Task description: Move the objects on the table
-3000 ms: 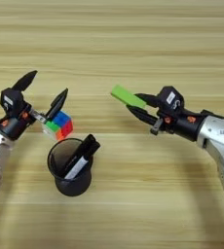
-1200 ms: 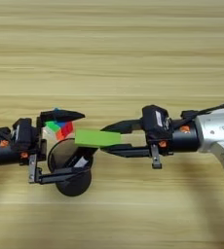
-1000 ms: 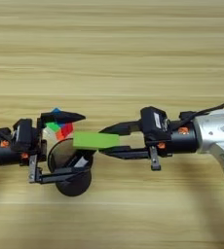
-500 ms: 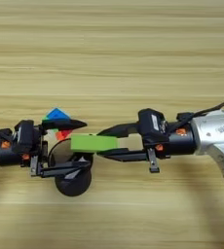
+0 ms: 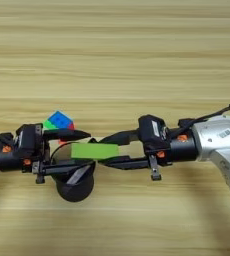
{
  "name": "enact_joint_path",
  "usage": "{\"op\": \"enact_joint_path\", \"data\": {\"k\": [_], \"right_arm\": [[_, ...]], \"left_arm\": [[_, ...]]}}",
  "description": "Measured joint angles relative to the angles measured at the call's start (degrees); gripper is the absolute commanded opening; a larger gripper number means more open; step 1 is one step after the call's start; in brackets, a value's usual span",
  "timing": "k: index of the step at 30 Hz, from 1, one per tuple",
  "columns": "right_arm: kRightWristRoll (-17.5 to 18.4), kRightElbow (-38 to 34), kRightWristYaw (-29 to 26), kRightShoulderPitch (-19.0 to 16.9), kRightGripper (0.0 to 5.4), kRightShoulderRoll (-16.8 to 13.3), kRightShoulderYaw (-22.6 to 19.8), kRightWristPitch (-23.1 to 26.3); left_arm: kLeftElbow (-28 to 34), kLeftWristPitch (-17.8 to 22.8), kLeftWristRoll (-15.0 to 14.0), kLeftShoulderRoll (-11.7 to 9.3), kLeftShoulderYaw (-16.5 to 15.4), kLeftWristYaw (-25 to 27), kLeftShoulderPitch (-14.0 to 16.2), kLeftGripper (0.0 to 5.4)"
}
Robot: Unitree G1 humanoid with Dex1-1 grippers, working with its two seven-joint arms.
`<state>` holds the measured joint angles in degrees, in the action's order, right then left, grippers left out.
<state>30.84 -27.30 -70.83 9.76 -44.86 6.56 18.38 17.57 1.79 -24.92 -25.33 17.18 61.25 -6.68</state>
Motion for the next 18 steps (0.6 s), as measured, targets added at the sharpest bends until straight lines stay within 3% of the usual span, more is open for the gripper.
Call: {"op": "enact_joint_path", "data": {"k": [7,18], "right_arm": [[0.0,0.1,0.0,0.0,1.4,0.0,0.0,0.0],[-0.1,0.2,-0.7,0.0,1.4,-0.1,-0.2,0.0]], "left_arm": [[0.0,0.0,0.0,0.0,0.6,0.3,0.0,1.43],[0.0,-0.3,0.0,-0.1,0.9,0.7,0.0,1.35]]}}
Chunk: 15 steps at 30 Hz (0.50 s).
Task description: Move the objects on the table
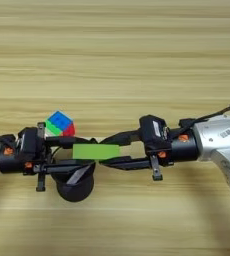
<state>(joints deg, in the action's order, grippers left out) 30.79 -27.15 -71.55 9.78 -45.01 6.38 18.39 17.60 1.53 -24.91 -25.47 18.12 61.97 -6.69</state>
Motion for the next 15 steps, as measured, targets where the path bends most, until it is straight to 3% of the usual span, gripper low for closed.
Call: {"op": "enact_joint_path", "data": {"k": [6,15], "right_arm": [[0.0,0.0,0.0,0.0,1.4,0.0,0.0,0.0],[1.6,-0.2,0.1,-0.1,2.47,0.3,-0.1,0.0]], "left_arm": [[0.0,0.0,0.0,0.0,0.0,0.0,0.0,1.35],[0.0,-0.1,0.0,0.1,0.0,-0.6,0.0,1.32]]}}
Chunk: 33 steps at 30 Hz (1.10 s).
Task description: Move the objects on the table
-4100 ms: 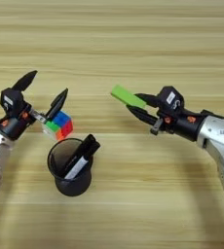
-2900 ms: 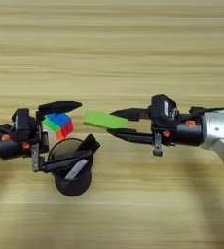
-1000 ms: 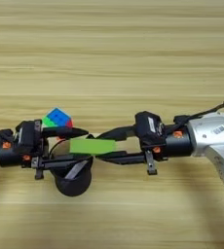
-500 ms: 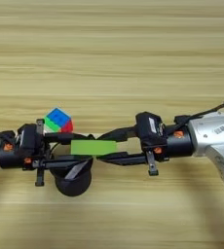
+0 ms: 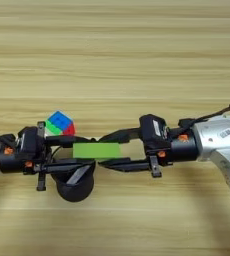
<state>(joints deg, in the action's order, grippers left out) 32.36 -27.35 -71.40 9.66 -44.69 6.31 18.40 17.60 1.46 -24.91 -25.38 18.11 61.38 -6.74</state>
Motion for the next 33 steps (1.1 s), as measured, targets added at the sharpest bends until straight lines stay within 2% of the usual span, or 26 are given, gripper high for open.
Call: {"op": "enact_joint_path", "data": {"k": [9,13,19,22,23,26,27,29,33], "right_arm": [[1.6,0.0,1.1,-0.1,3.37,0.4,-0.6,0.0],[3.6,0.0,2.6,-0.1,4.09,1.4,-2.6,0.0],[6.5,0.8,9.6,0.0,4.92,6.1,-7.8,-0.2],[6.5,2.9,14.8,0.0,5.38,9.4,-10.6,-1.0],[6.4,3.3,15.8,0.1,5.4,10.0,-10.9,-1.5],[4.6,7.4,22.4,0.3,5.4,14.2,-12.6,-3.3],[4.5,7.6,22.5,0.3,5.4,14.4,-12.7,-3.4],[2.2,11.2,27.1,0.7,5.4,17.6,-13.3,-5.6],[0.1,14.1,30.0,0.7,5.4,20.3,-13.3,-7.3]], "left_arm": [[0.0,-0.1,0.0,0.0,0.0,-0.2,0.0,1.32],[-0.1,-0.2,0.0,0.0,-0.1,-0.4,0.0,1.32],[-0.9,-1.1,-0.1,0.1,-3.0,-1.5,0.0,1.32],[-2.3,-1.9,-0.5,1.1,-6.5,-3.8,0.1,1.32],[-2.6,-1.9,-0.6,1.3,-7.0,-4.3,0.1,1.32],[-3.6,-2.0,-1.6,2.6,-10.0,-7.4,1.1,1.32],[-3.6,-2.0,-1.6,2.6,-10.2,-7.5,1.2,1.32],[-5.6,-2.6,-0.8,4.0,-12.8,-11.5,1.3,1.32],[-9.1,-2.9,1.3,4.9,-15.1,-16.7,1.2,1.32]]}}
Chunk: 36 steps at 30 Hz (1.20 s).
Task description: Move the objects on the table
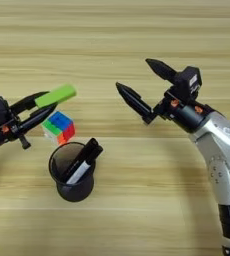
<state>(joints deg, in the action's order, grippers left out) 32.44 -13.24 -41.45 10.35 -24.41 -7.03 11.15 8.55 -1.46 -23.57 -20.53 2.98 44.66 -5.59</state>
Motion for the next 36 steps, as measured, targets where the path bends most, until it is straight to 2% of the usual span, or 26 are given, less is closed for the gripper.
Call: {"op": "enact_joint_path", "data": {"k": [7,9,15,17,18,20,21,22,24,25,28,32,36], "right_arm": [[-1.7,2.3,1.3,-0.1,5.4,1.9,0.0,-2.4],[-1.7,2.5,1.4,-0.1,5.4,2.0,-0.2,-2.9],[-2.2,4.4,3.6,0.0,5.4,2.7,-0.7,-3.4],[-4.2,6.3,6.4,0.6,5.4,3.5,-1.5,-4.8],[-6.5,8.0,9.0,0.9,5.4,4.3,-2.0,-6.7],[-7.3,8.6,9.9,0.9,5.4,4.5,-2.2,-7.2],[-11.0,10.1,13.4,0.9,5.4,5.5,-2.3,-10.2],[-12.8,10.9,14.9,0.8,5.4,6.3,-2.2,-11.7],[-15.5,11.7,17.2,0.5,5.4,7.4,-1.8,-14.3],[-15.6,11.8,17.5,0.5,5.4,7.6,-1.8,-14.6],[-20.0,14.4,22.3,-0.2,5.4,10.2,-1.6,-19.0],[-22.9,17.9,26.9,-0.4,5.4,11.9,-2.0,-22.6],[-23.3,19.2,28.7,-0.2,5.4,12.1,-2.6,-24.3]], "left_arm": [[-7.0,1.1,7.5,3.2,-1.6,-12.4,-1.9,1.32],[-9.4,1.6,11.5,3.6,-2.0,-17.7,-2.5,1.32],[-11.7,5.5,16.5,4.6,-1.4,-23.3,-2.4,1.32],[-12.2,6.1,17.2,4.8,-0.8,-24.2,-2.3,1.32],[-12.4,6.4,17.8,5.3,-0.6,-24.7,-2.3,1.32],[-12.5,6.6,18.2,5.4,-0.4,-24.9,-2.2,1.32],[-12.6,7.1,18.8,5.9,-0.4,-25.6,-2.2,1.32],[-12.6,7.3,18.9,6.1,-0.3,-26.0,-2.1,1.32],[-12.6,7.4,19.1,6.4,-0.2,-26.4,-1.8,1.32],[-12.6,7.4,19.1,6.4,-0.2,-26.5,-1.7,1.32],[-12.5,7.6,19.5,6.6,0.5,-26.6,0.0,1.32],[-12.0,8.4,19.7,6.7,2.1,-26.2,1.6,1.32],[-11.5,9.5,20.5,6.6,3.4,-25.3,2.9,1.32]]}}
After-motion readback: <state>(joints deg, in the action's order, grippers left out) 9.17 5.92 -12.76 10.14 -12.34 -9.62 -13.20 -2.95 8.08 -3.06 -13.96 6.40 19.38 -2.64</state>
